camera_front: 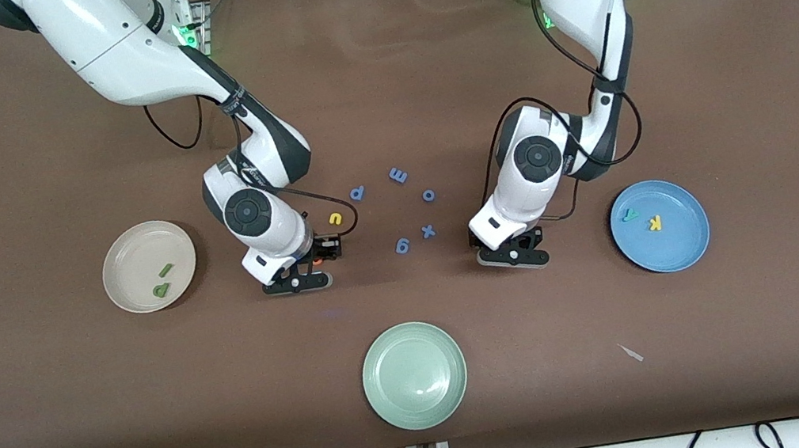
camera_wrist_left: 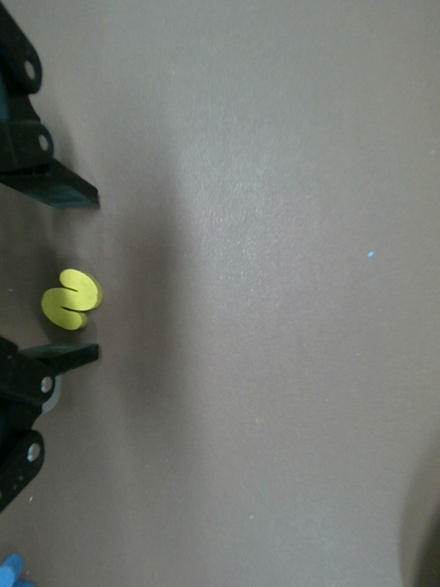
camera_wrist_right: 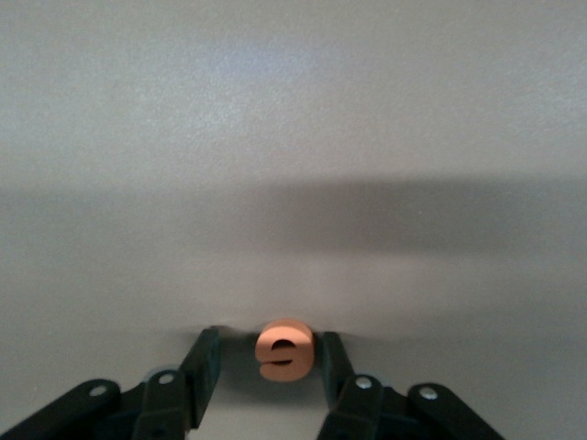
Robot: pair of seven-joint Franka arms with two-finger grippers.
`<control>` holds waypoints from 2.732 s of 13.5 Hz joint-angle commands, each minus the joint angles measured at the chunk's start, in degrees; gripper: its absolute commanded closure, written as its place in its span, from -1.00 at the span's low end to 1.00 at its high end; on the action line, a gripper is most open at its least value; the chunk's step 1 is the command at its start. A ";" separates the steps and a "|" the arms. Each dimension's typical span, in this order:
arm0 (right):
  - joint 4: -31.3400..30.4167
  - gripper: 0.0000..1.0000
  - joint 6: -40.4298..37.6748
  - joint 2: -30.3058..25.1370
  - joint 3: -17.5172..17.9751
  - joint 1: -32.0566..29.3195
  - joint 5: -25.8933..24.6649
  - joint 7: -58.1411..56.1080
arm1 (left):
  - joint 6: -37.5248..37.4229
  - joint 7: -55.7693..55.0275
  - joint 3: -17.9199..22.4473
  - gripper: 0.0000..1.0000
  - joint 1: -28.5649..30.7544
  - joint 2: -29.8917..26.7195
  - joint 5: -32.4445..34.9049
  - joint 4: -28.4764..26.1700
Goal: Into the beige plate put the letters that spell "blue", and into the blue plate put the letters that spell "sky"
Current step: 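Grasp the orange e with the right gripper while the left gripper grasps yellow 2, then place the orange e on the white plate while the left gripper places 2, then return the left arm to rest while the right gripper reaches yellow u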
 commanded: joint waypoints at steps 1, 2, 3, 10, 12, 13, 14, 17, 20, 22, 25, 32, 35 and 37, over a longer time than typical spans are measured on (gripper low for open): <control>1.18 0.09 -0.22 0.83 0.11 -0.21 -0.99 -0.26 | 0.41 0.74 1.22 -0.27 -1.29 2.03 -1.98 2.14; 1.18 0.14 -0.22 0.92 0.11 -0.21 -0.99 -0.09 | 0.41 0.74 1.22 -0.17 -1.46 2.03 -1.89 2.14; 1.09 0.23 -0.22 0.92 0.11 -0.21 -0.99 0.00 | 0.41 0.74 1.22 0.19 -1.46 2.03 -1.89 2.14; 1.79 0.74 -5.12 -0.31 -0.07 -0.65 -0.90 -0.70 | 0.24 1.09 1.22 0.60 -1.38 0.55 -1.63 1.17; 2.41 0.74 -11.44 -2.93 -0.51 -2.14 -0.90 -2.80 | -2.03 1.88 1.22 0.60 1.16 -3.40 -0.93 -0.14; 2.32 0.74 -14.87 -4.52 -1.47 -2.76 -0.90 -4.55 | -3.26 3.80 1.22 0.60 3.26 -5.59 -0.93 -1.80; 2.06 0.74 -18.82 -6.36 -3.30 -2.76 -0.81 -6.83 | -3.28 7.04 1.13 0.61 5.55 -7.88 -0.93 -5.04; -1.44 0.74 -21.85 -10.50 -9.37 -2.94 -0.64 -14.82 | -4.58 16.00 0.61 0.60 14.41 -14.21 -0.93 -11.21; -7.94 0.73 -17.73 -14.27 -14.91 -2.94 -0.55 -24.14 | -12.39 27.69 0.69 0.60 22.51 -19.14 -0.93 -13.50; -11.99 0.73 -14.65 -15.95 -17.63 -2.94 -0.55 -28.89 | -13.21 32.02 0.78 0.58 24.89 -20.29 -0.84 -15.87; -13.58 0.70 -13.94 -15.96 -22.21 -3.03 0.06 -37.24 | -13.03 33.44 0.87 0.53 27.71 -20.38 4.24 -17.55; -12.89 -1.00 -14.28 -15.78 -20.74 -2.86 6.13 -30.45 | -12.68 32.47 1.04 -1.00 28.77 -20.64 4.35 -18.08; -11.92 -1.00 -14.28 -15.96 -14.86 -2.76 6.13 -16.74 | -13.21 32.56 0.96 -1.00 28.77 -28.87 4.52 -22.89; -11.48 -1.00 -14.11 -15.78 -11.34 -2.59 6.13 -8.21 | -13.21 32.47 0.96 -1.00 28.77 -34.50 4.44 -23.44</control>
